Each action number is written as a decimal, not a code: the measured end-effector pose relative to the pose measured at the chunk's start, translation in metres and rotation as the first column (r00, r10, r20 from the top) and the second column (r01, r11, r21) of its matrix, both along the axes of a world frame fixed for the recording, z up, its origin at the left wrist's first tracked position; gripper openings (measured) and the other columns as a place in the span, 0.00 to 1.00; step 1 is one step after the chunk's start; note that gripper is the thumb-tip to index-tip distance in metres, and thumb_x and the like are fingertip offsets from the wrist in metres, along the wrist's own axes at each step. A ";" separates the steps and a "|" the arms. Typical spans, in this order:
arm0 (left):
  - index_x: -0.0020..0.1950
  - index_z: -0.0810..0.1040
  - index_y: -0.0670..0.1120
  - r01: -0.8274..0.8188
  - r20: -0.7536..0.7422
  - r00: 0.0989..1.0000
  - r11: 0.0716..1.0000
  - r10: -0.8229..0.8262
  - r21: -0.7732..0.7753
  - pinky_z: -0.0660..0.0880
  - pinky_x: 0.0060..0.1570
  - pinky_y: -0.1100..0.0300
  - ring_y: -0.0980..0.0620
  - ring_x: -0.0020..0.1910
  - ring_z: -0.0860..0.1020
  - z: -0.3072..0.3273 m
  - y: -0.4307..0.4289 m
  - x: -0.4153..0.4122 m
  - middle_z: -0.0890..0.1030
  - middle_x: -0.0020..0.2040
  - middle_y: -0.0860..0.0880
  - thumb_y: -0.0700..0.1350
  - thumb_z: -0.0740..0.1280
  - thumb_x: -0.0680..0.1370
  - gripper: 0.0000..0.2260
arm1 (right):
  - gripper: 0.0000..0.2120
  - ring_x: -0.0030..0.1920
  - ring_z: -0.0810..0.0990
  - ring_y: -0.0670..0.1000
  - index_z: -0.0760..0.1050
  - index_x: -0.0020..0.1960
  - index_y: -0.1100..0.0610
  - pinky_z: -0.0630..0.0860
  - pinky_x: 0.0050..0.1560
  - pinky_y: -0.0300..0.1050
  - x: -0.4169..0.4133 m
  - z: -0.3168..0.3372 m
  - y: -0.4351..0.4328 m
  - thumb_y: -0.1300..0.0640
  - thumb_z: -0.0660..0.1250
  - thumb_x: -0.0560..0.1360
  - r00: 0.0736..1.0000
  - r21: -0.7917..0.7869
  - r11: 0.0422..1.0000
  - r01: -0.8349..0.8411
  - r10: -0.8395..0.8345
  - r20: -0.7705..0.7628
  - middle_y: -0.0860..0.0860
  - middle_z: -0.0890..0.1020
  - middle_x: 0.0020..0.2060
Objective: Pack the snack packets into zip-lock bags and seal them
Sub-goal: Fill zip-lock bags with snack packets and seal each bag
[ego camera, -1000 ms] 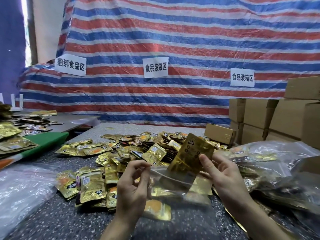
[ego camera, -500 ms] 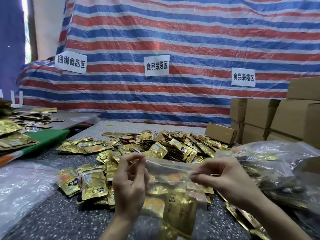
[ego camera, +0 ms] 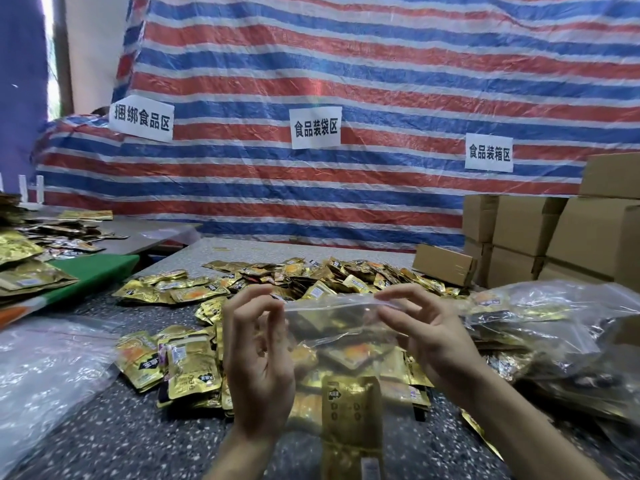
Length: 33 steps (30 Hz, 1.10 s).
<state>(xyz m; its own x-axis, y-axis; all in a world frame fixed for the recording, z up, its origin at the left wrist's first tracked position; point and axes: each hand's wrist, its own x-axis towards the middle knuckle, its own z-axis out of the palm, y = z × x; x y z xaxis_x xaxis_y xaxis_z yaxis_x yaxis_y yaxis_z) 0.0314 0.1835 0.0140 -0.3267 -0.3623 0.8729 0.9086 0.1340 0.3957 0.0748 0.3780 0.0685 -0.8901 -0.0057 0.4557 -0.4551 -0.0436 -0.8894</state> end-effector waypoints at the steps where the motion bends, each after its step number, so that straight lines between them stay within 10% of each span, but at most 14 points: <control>1: 0.53 0.73 0.49 -0.052 0.006 0.999 0.999 0.052 -0.009 0.77 0.47 0.47 0.48 0.55 0.77 0.000 -0.001 -0.002 0.75 0.58 0.50 0.39 0.62 0.80 0.06 | 0.07 0.48 0.85 0.57 0.85 0.44 0.54 0.83 0.49 0.53 -0.006 0.000 -0.002 0.58 0.74 0.66 1.000 0.013 1.000 0.002 -0.002 0.009 0.59 0.86 0.49; 7: 0.54 0.72 0.52 -0.146 -0.040 0.989 0.979 0.142 -0.141 0.72 0.53 0.49 0.50 0.55 0.75 -0.003 -0.014 -0.014 0.75 0.53 0.56 0.41 0.61 0.79 0.07 | 0.06 0.58 0.82 0.57 0.83 0.44 0.57 0.80 0.58 0.53 -0.036 0.001 -0.012 0.56 0.77 0.70 0.986 0.206 0.965 -0.163 0.154 0.060 0.54 0.83 0.59; 11: 0.54 0.70 0.58 -0.101 0.040 0.994 0.991 0.105 -0.090 0.73 0.46 0.41 0.42 0.46 0.76 -0.007 -0.013 -0.015 0.76 0.46 0.49 0.39 0.61 0.80 0.12 | 0.14 0.63 0.79 0.59 0.82 0.52 0.57 0.76 0.62 0.55 -0.054 -0.005 -0.014 0.49 0.69 0.73 0.940 -0.044 0.949 -0.313 0.316 0.132 0.58 0.81 0.62; 14: 0.53 0.69 0.54 -0.109 0.015 0.994 0.989 0.111 -0.097 0.72 0.41 0.45 0.45 0.41 0.75 -0.006 -0.012 -0.014 0.74 0.43 0.51 0.42 0.58 0.81 0.06 | 0.12 0.60 0.80 0.57 0.79 0.58 0.55 0.77 0.59 0.53 -0.079 -0.020 -0.019 0.51 0.68 0.77 0.987 0.211 0.973 0.095 -0.120 0.106 0.53 0.83 0.56; 19: 0.54 0.69 0.55 -0.099 0.003 0.995 0.992 0.099 -0.076 0.73 0.43 0.57 0.53 0.43 0.75 -0.006 -0.010 -0.014 0.74 0.48 0.59 0.42 0.58 0.81 0.07 | 0.17 0.61 0.75 0.55 0.81 0.57 0.51 0.75 0.63 0.58 -0.108 -0.043 -0.035 0.47 0.76 0.72 0.976 0.819 0.558 0.134 -0.216 -0.012 0.52 0.77 0.58; 25: 0.54 0.69 0.56 -0.074 0.036 0.996 0.990 0.079 -0.124 0.73 0.46 0.55 0.57 0.47 0.74 -0.006 -0.011 -0.014 0.74 0.51 0.62 0.45 0.58 0.81 0.06 | 0.19 0.45 0.79 0.51 0.75 0.50 0.50 0.78 0.48 0.47 -0.128 -0.049 -0.054 0.35 0.61 0.78 0.845 0.844 0.347 0.409 -0.494 -0.206 0.48 0.80 0.44; 30: 0.53 0.69 0.53 -0.060 0.016 0.998 0.979 0.064 -0.194 0.73 0.45 0.47 0.55 0.48 0.74 -0.009 -0.008 -0.014 0.73 0.50 0.61 0.46 0.57 0.81 0.04 | 0.14 0.43 0.81 0.52 0.78 0.62 0.48 0.81 0.46 0.51 -0.123 -0.048 -0.049 0.50 0.61 0.80 0.824 0.712 0.490 0.503 -0.519 -0.226 0.51 0.85 0.46; 33: 0.54 0.69 0.53 -0.045 0.029 0.998 0.977 0.052 -0.207 0.74 0.45 0.44 0.51 0.47 0.75 -0.011 -0.007 -0.016 0.74 0.49 0.59 0.46 0.57 0.81 0.04 | 0.09 0.32 0.78 0.51 0.79 0.47 0.52 0.78 0.34 0.49 -0.118 -0.038 -0.038 0.55 0.61 0.82 0.833 0.536 0.643 0.547 -0.480 -0.275 0.52 0.82 0.36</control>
<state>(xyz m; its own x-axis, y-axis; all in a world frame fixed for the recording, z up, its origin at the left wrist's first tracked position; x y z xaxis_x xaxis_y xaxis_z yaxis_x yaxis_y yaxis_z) 0.0156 0.1767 0.0032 -0.3436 -0.1918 0.9193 0.8856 0.2596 0.3851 -0.0428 0.3402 0.0306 -0.7812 0.1514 0.6056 -0.3314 0.7215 -0.6079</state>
